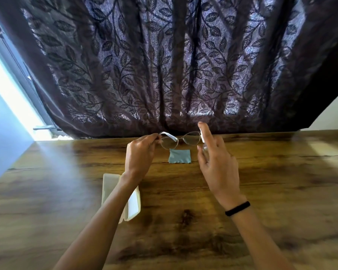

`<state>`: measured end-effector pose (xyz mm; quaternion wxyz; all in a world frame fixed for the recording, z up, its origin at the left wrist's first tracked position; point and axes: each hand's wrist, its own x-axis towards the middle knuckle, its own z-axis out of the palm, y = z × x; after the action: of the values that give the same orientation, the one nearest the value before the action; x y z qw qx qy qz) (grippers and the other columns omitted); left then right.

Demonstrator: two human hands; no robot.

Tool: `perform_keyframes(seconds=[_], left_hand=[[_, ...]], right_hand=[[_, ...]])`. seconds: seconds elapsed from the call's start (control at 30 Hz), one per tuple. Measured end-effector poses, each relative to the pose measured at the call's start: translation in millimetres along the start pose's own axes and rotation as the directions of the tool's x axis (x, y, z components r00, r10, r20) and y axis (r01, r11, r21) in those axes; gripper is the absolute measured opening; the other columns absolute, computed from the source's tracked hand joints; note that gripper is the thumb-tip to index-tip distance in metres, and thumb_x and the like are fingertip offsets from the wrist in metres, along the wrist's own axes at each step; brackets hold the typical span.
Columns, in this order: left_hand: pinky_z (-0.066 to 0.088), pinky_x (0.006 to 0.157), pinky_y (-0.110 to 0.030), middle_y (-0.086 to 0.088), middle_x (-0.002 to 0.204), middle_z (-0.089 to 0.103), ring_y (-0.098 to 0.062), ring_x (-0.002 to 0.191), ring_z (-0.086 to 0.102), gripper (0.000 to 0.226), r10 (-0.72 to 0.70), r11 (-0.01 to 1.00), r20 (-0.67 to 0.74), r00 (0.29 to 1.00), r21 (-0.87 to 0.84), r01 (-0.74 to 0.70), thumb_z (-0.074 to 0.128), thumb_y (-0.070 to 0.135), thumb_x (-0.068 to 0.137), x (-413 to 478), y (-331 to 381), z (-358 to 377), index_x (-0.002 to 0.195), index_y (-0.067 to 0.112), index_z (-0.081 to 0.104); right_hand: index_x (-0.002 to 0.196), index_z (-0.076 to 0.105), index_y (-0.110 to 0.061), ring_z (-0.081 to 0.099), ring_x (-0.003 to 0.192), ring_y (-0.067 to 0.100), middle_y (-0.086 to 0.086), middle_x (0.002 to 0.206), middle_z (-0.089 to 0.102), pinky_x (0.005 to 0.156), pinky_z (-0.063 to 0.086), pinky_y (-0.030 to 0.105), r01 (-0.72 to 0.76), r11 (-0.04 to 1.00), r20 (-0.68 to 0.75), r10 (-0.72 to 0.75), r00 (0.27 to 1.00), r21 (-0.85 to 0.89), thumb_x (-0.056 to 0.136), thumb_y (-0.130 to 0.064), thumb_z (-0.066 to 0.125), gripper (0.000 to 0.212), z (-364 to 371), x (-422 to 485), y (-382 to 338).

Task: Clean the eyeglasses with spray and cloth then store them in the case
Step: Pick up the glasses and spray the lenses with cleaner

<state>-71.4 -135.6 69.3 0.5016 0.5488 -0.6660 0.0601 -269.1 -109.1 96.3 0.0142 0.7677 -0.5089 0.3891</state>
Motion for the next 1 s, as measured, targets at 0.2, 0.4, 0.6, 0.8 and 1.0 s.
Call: perform_keyframes(seconds=[0.2,0.4,0.6,0.8,1.0], left_hand=[[0.057,0.068,-0.027,-0.006,0.089,0.074,-0.014,0.076,0.070,0.015,0.003,1.000,-0.001,1.000,0.000,-0.003,0.066,0.004,0.081,0.9,0.6,0.2,0.094,0.005,0.072],[0.059,0.063,-0.034,-0.009,0.087,0.074,-0.018,0.072,0.070,0.016,0.012,1.000,-0.011,1.000,-0.004,-0.012,0.066,-0.001,0.080,1.6,-1.4,-0.9,0.094,0.003,0.072],[0.059,0.064,-0.036,-0.011,0.088,0.073,-0.020,0.073,0.070,0.016,0.028,0.999,0.003,1.000,0.020,-0.028,0.066,0.001,0.081,0.0,-4.4,-2.6,0.096,0.002,0.071],[0.059,0.063,-0.034,-0.011,0.087,0.073,-0.021,0.072,0.070,0.016,0.050,0.998,0.005,0.999,0.042,-0.051,0.067,-0.001,0.080,-1.0,-4.1,-2.5,0.095,0.002,0.071],[0.059,0.064,-0.035,-0.011,0.088,0.073,-0.020,0.074,0.071,0.016,0.047,0.998,0.015,0.999,0.042,-0.047,0.067,-0.001,0.080,-1.9,-3.9,-2.8,0.095,0.002,0.071]], right_hand=[[0.138,0.024,-0.029,0.045,0.047,0.010,0.000,0.084,0.051,0.036,0.042,0.022,-0.015,1.000,-0.008,0.015,1.000,-0.016,0.090,-0.012,0.055,0.060,5.7,3.2,0.6],[0.143,0.016,-0.030,0.043,0.048,0.012,-0.001,0.082,0.047,0.032,0.040,0.026,-0.033,0.999,-0.083,0.031,0.996,-0.021,0.091,-0.013,0.054,0.066,5.3,3.2,5.2],[0.142,0.019,-0.028,0.044,0.049,0.012,0.001,0.081,0.047,0.031,0.038,0.023,-0.031,0.999,-0.162,0.024,0.987,-0.044,0.091,-0.014,0.056,0.065,-3.0,-2.0,15.3],[0.140,0.023,-0.027,0.048,0.054,0.013,0.004,0.083,0.049,0.035,0.039,0.023,-0.016,0.997,-0.205,-0.001,0.979,-0.079,0.092,-0.015,0.053,0.059,-14.4,1.6,15.5],[0.139,0.026,-0.027,0.045,0.052,0.011,0.005,0.086,0.050,0.038,0.025,0.011,-0.039,0.994,-0.171,0.021,0.985,-0.104,0.090,-0.014,0.054,0.058,-13.1,3.1,19.6]])
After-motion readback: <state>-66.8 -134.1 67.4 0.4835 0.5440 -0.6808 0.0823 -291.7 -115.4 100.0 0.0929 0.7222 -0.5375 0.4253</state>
